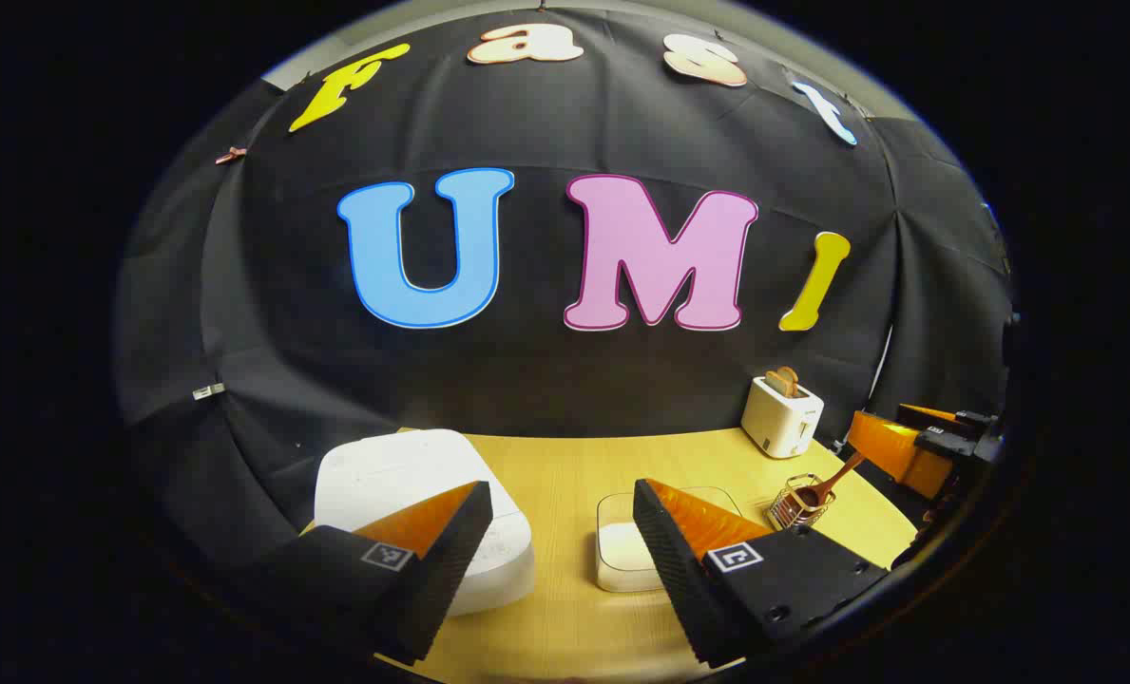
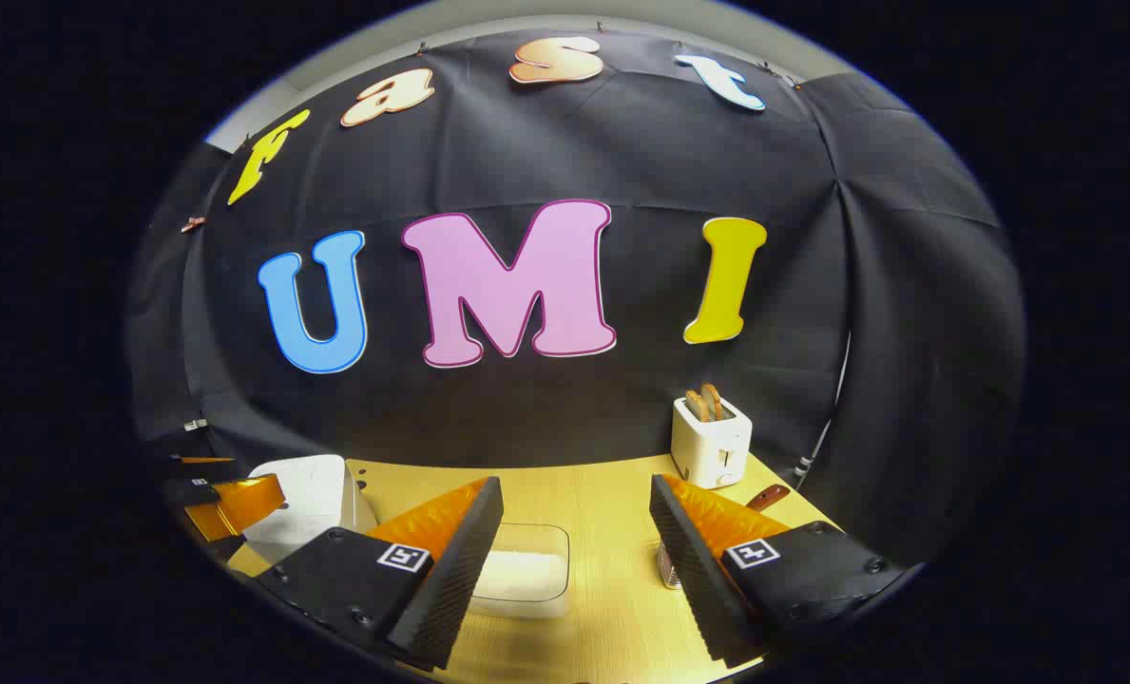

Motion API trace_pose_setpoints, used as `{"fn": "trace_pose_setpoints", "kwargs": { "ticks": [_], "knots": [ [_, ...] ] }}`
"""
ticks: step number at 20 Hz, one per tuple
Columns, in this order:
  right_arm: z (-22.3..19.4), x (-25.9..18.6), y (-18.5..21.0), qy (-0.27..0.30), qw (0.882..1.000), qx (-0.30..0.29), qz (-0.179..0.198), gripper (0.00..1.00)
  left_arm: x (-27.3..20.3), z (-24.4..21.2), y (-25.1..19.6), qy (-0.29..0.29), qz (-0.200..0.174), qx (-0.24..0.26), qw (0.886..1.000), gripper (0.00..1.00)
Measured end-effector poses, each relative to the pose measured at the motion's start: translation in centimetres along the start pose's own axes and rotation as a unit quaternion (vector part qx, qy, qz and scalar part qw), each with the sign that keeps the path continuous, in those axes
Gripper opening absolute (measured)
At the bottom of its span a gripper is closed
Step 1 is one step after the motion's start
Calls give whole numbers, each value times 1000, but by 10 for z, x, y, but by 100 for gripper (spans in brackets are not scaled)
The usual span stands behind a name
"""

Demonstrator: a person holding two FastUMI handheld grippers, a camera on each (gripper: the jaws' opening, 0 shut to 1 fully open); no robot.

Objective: Close the left gripper, press the button to open the rice cooker; take a wooden spoon from the chopstick holder with the right hand, scoop a spoonful of rice and pour it into the rice cooker, then put the wooden spoon back into the chopstick holder.

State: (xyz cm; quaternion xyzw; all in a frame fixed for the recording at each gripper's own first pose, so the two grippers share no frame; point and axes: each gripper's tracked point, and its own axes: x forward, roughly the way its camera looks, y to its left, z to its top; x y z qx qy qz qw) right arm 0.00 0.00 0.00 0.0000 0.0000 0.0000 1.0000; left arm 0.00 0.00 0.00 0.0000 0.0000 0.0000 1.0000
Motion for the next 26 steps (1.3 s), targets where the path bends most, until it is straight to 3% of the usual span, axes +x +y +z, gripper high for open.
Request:
{"fn": "trace_pose_setpoints", "kwargs": {
  "ticks": [13,22,26],
  "knots": [
    [-25,-7,-22,38,998,35,-25,99,-7,-13,-9,18,-19,10,1000,96],
    [-33,-9,-20,52,998,34,-19,99,-2,-5,15,10,0,10,1000,96],
    [-27,-12,-15,44,998,35,-12,99,3,11,31,-5,9,2,1000,87]
  ]
}}
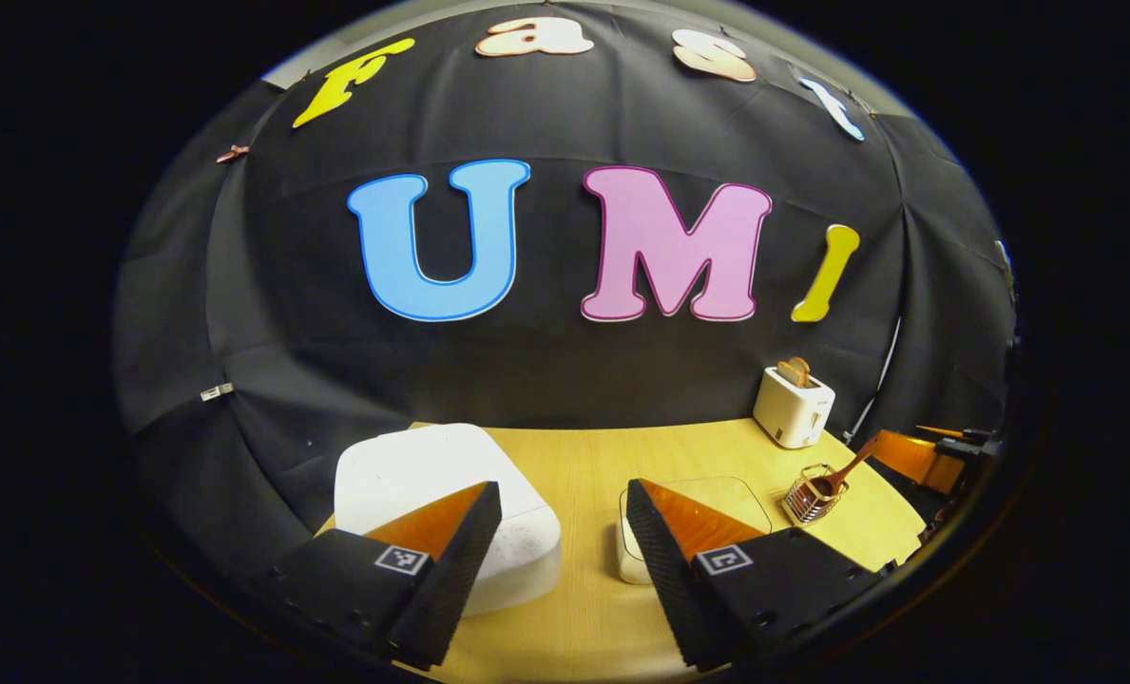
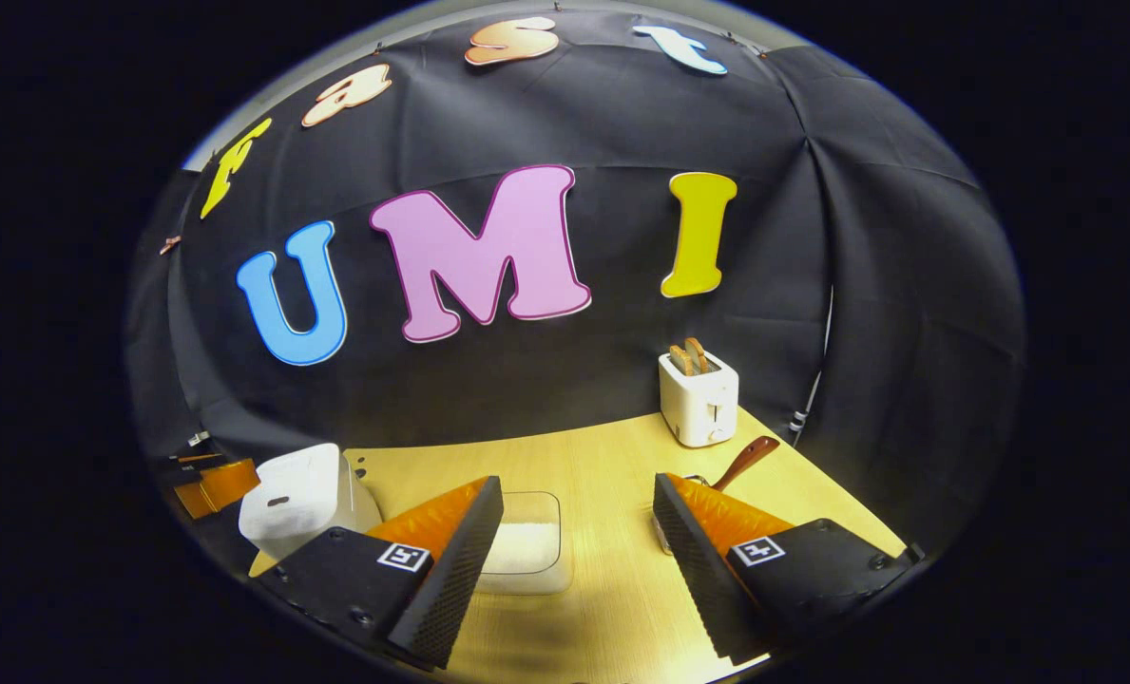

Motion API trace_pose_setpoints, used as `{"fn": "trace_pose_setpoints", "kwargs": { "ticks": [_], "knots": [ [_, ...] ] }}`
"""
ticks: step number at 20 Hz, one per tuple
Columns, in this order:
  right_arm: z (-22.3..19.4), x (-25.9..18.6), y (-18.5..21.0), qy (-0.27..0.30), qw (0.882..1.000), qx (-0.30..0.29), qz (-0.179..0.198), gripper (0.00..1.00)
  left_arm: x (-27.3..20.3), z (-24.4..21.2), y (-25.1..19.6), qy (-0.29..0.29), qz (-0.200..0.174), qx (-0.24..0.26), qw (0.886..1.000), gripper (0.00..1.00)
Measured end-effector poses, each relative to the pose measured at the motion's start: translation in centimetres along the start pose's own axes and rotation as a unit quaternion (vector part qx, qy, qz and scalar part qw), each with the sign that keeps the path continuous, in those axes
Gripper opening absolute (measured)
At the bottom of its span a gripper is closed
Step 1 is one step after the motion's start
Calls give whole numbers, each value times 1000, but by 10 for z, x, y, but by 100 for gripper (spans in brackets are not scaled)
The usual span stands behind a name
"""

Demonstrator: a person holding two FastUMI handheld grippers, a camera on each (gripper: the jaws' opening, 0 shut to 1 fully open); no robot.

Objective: Close the left gripper, press the button to open the rice cooker; take a wooden spoon from the chopstick holder with the right hand, scoop a spoonful of rice and pour it into the rice cooker, then put the wooden spoon back into the chopstick holder.

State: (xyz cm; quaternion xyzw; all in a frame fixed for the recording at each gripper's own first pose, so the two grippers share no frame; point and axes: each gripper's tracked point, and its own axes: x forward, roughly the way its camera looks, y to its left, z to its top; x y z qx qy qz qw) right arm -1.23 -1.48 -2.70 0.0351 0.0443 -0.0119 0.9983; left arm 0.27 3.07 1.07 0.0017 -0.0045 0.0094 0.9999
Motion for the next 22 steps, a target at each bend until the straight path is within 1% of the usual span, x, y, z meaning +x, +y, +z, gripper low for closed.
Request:
{"fn": "trace_pose_setpoints", "kwargs": {
  "ticks": [1,4,6,7,8,9,10,11,12,15,17,18,20,21,22],
  "knots": [
    [-2,1,0,3,1000,-1,0,99,3,2,6,-3,4,-3,1000,78],
    [-6,-1,2,8,1000,-1,1,99,10,7,24,-2,7,-12,1000,63],
    [-5,-2,1,8,1000,-4,-1,99,14,9,43,-2,22,-14,1000,46],
    [-6,-2,2,8,1000,-5,-1,99,18,6,51,1,28,-18,999,36],
    [-7,-2,2,9,1000,-4,-1,99,21,6,57,4,30,-25,999,32],
    [-7,-3,2,10,1000,-4,-1,99,24,4,61,10,26,-33,999,20],
    [-8,-4,4,12,1000,-5,0,99,25,0,66,22,26,-44,998,15],
    [-10,-4,5,15,1000,-5,1,99,30,-4,65,31,6,-58,998,5],
    [-11,-6,7,17,1000,-7,1,99,34,-7,66,34,-2,-63,997,5],
    [-11,-8,8,16,1000,-16,-1,99,49,-24,82,67,-1,-58,996,5],
    [-13,-10,9,19,1000,-19,-2,99,60,-40,93,100,13,-66,993,5],
    [-13,-11,8,19,1000,-20,-4,99,62,-48,95,116,11,-68,991,5],
    [-15,-13,6,21,1000,-20,-8,99,73,-59,107,139,24,-59,988,5],
    [-16,-13,5,24,1000,-18,-9,99,77,-65,110,152,25,-59,986,8],
    [-19,-13,5,27,999,-16,-10,99,80,-71,110,166,26,-65,984,5]
  ]
}}
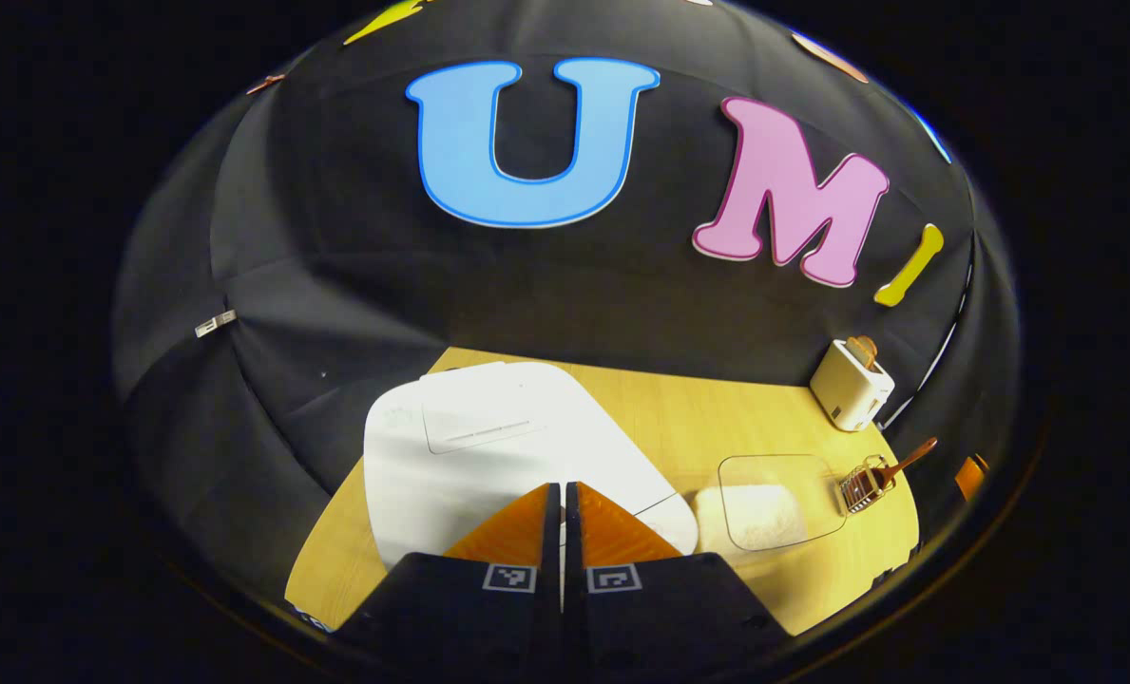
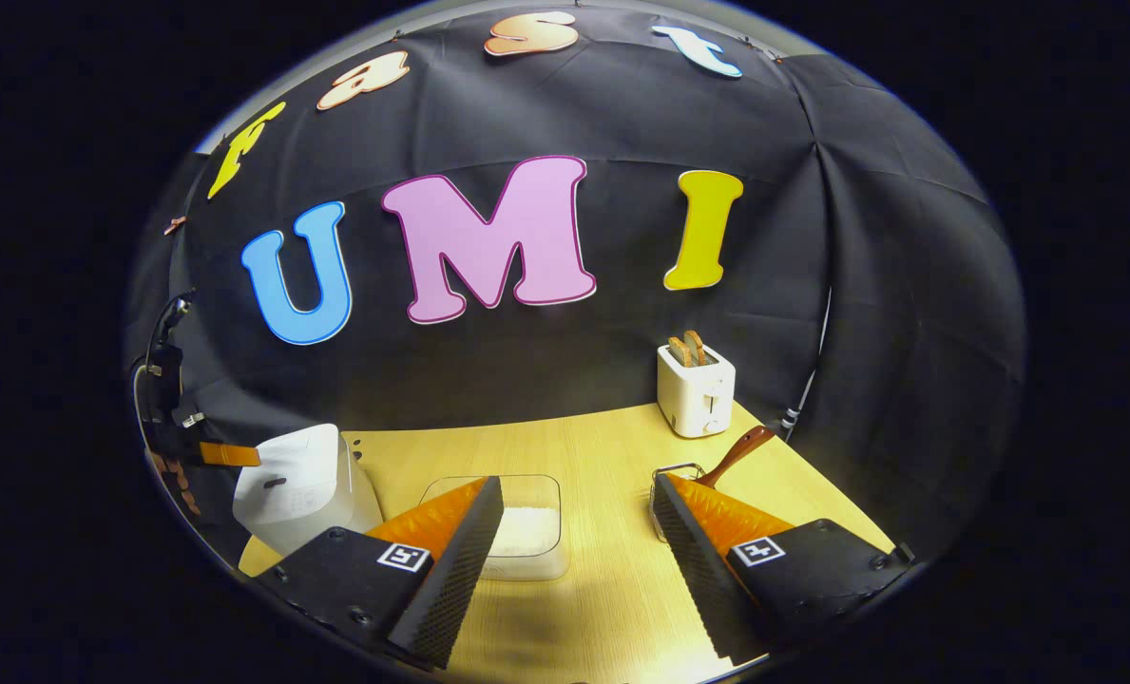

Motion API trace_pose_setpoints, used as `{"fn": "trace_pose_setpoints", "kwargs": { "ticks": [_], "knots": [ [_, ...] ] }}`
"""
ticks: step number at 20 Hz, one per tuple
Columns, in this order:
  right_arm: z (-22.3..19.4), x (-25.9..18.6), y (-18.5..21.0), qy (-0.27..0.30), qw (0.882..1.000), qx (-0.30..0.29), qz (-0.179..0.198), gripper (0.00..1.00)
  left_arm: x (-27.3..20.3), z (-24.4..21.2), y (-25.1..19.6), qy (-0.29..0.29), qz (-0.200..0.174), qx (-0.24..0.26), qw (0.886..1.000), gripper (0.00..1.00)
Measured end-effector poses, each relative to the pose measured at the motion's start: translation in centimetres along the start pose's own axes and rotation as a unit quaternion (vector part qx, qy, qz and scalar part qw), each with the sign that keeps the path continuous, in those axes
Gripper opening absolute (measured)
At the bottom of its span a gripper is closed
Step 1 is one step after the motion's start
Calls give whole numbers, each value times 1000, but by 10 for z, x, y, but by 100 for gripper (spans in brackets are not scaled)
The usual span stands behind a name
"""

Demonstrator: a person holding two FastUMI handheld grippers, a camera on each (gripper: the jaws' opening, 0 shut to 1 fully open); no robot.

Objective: Close the left gripper, press the button to open the rice cooker; take a wooden spoon from the chopstick holder with the right hand, scoop a spoonful of rice and pour it into the rice cooker, then put the wooden spoon back into the chopstick holder.

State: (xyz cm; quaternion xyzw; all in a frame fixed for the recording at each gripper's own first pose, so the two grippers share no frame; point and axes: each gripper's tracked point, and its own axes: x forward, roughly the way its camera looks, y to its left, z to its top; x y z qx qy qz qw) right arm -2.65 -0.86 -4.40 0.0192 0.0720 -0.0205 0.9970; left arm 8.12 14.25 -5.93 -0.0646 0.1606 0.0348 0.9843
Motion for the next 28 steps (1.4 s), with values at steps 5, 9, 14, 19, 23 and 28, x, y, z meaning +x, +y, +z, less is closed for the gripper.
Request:
{"fn": "trace_pose_setpoints", "kwargs": {
  "ticks": [5,9,14,19,23,28],
  "knots": [
    [1,0,-4,-2,1000,3,-6,99,17,-14,7,32,2,-30,999,5],
    [-2,2,-8,1,1000,7,-9,99,22,-24,7,43,0,-38,998,5],
    [-8,5,-9,8,1000,14,-10,99,24,-35,8,71,9,-51,996,6],
    [-16,8,-2,18,1000,19,1,99,29,-37,9,128,30,-29,991,6],
    [-23,7,-2,23,999,24,5,99,30,-35,8,135,49,-13,990,6],
    [-21,1,-5,21,999,24,0,99,12,-2,6,58,60,12,996,6]
  ]
}}
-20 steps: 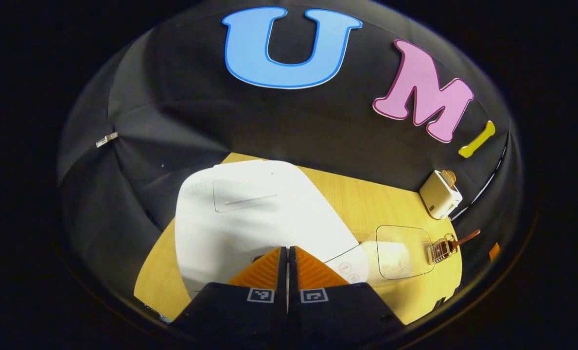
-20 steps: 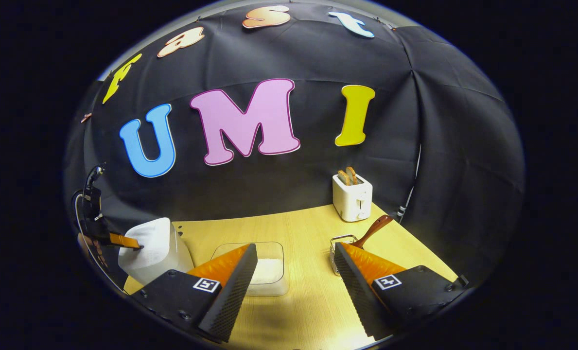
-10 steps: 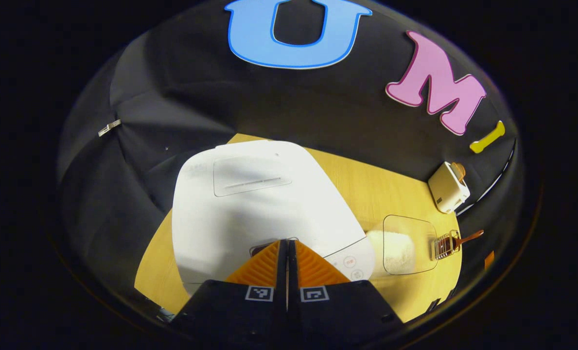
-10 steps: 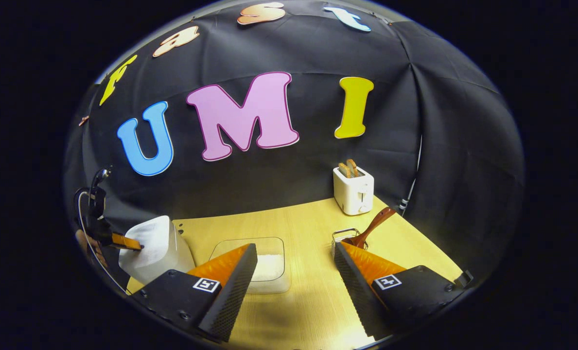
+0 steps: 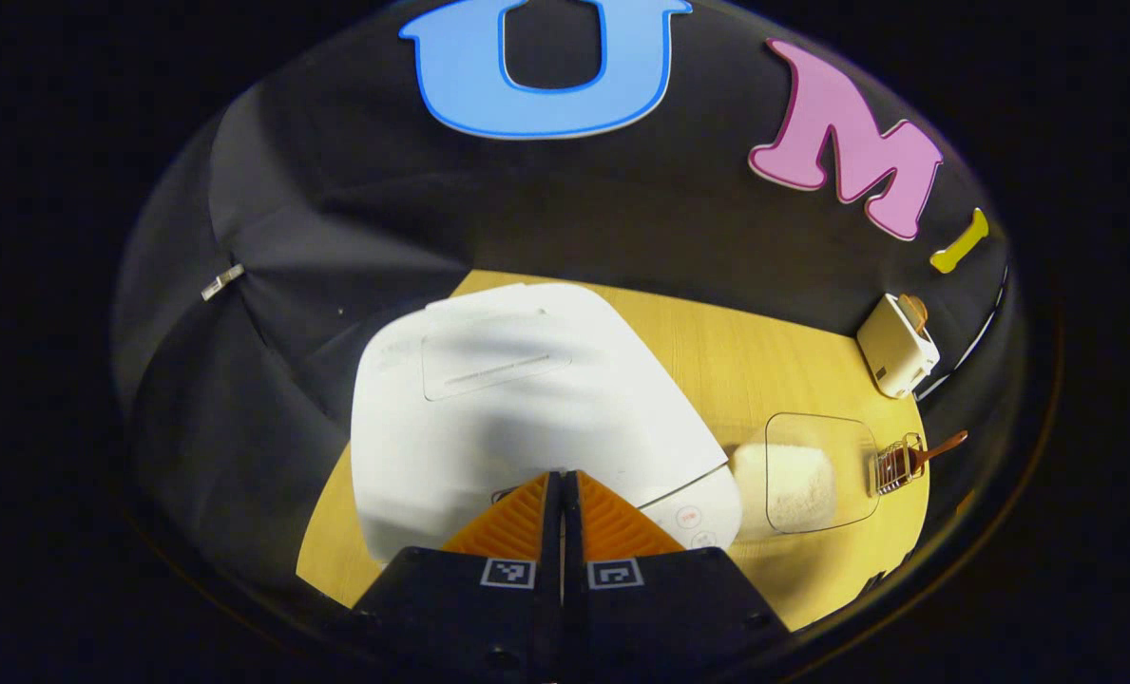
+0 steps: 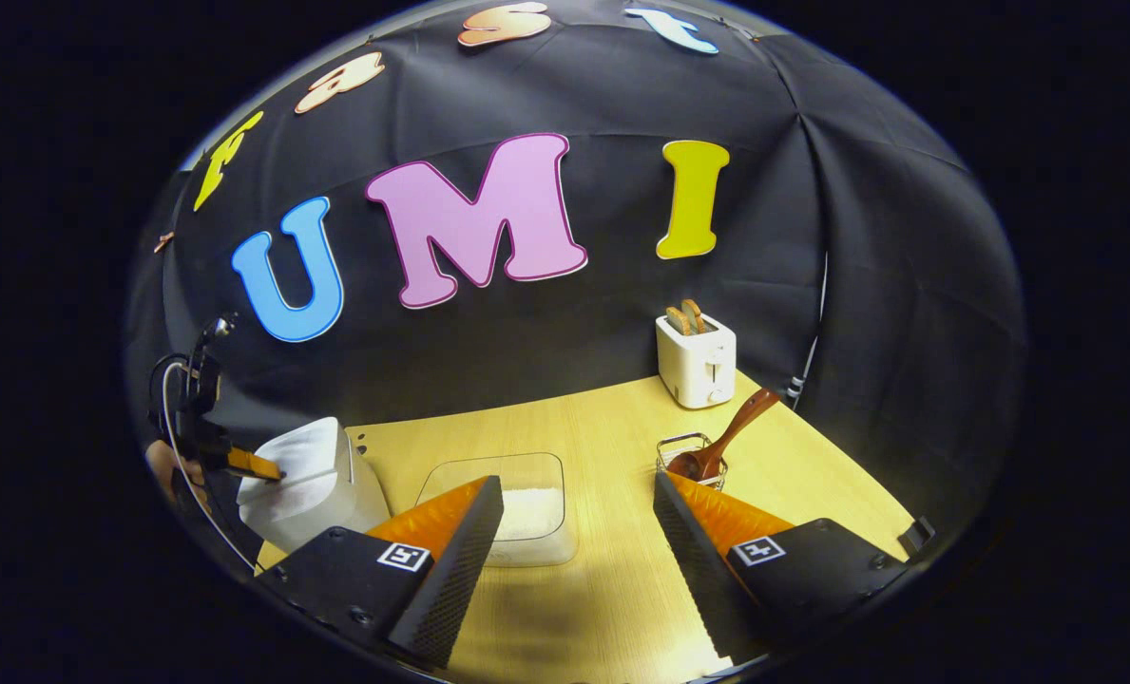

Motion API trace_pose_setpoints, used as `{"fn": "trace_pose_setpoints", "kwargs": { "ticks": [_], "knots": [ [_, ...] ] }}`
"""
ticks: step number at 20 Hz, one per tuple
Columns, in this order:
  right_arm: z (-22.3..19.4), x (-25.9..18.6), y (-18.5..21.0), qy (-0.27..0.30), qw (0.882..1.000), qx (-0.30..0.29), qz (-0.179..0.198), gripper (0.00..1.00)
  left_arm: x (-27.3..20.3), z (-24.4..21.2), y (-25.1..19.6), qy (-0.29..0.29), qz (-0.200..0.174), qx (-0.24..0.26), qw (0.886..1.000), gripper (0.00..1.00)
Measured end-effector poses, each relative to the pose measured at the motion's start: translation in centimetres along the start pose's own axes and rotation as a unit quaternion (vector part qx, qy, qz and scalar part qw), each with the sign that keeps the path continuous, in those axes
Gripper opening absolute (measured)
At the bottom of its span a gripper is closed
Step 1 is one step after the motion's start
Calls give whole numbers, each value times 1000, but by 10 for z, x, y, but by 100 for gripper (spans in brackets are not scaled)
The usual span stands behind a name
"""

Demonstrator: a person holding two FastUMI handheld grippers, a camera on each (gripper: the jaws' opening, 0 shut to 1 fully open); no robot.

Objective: Close the left gripper, press the button to open the rice cooker; take a wooden spoon from the chopstick holder with the right hand, scoop a spoonful of rice and pour it into the rice cooker, then put the wooden spoon back into the chopstick holder.

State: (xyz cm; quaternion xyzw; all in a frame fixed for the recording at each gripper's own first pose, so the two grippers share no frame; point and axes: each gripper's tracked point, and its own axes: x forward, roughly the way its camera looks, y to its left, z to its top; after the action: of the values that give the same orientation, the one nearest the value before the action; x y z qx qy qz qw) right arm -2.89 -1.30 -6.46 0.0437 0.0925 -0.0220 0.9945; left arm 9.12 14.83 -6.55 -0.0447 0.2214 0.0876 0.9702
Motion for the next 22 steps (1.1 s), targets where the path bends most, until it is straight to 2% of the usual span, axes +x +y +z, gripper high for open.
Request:
{"fn": "trace_pose_setpoints", "kwargs": {
  "ticks": [4,9,15,18,19,20,21,22],
  "knots": [
    [-4,5,-7,9,1000,8,-7,99,-44,65,3,-118,30,33,992,6],
    [-3,8,-11,10,1000,18,-8,99,-96,96,-20,-195,-14,9,981,5],
    [0,16,-41,12,999,32,-24,99,-144,84,-55,-264,-49,-9,963,5],
    [1,25,-62,14,998,39,-38,99,-153,59,-89,-259,-88,-7,962,8],
    [1,28,-69,14,998,42,-42,99,-157,52,-101,-254,-103,-5,962,14],
    [2,33,-77,15,998,45,-46,99,-157,47,-108,-251,-109,-4,962,11],
    [3,38,-85,15,997,48,-50,99,-160,42,-114,-250,-111,-1,962,26],
    [3,43,-93,16,997,51,-53,99,-161,38,-121,-250,-114,1,961,29]
  ]
}}
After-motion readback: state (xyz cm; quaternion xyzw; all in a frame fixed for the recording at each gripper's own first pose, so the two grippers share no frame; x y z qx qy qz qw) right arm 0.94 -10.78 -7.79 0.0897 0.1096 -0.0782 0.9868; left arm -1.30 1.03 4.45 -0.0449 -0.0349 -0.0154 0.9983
